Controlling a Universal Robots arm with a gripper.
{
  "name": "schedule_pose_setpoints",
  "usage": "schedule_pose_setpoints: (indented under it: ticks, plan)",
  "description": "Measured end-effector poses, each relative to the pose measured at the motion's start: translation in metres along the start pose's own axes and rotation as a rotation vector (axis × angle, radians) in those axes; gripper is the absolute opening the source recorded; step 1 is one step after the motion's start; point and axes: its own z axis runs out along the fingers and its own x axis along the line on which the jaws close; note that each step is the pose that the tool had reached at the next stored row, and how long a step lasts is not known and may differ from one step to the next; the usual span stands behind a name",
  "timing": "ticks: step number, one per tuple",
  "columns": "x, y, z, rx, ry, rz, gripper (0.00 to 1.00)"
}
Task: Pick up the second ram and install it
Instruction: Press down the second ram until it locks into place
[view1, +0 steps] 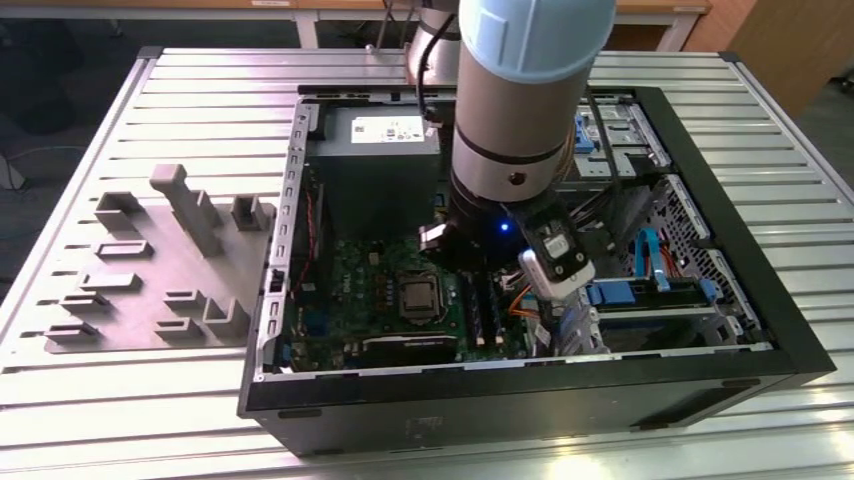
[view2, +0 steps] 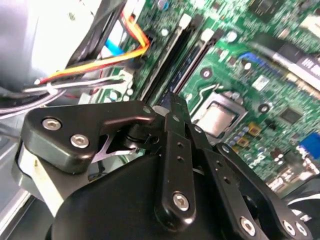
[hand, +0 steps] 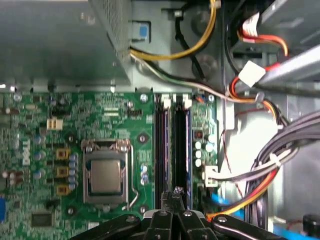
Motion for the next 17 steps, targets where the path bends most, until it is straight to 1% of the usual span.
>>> schedule_pose_setpoints:
  ticks: [2, 5, 7, 11, 17]
  plan:
    - [0.0001, 0.0046, 0.0002, 0.0001, 0.0000, 0.000, 0.11]
    - [0.0002, 0.0086, 0.0004, -0.0001, 0.0000, 0.000, 0.11]
    - [0.0002, 0.0090, 0.0004, 0.0001, 0.0000, 0.000, 0.11]
    - [0.0001, 0.0092, -0.0027, 0.0001, 0.0000, 0.000, 0.11]
    - [0.0001, 0.0092, -0.0031, 0.0001, 0.0000, 0.000, 0.11]
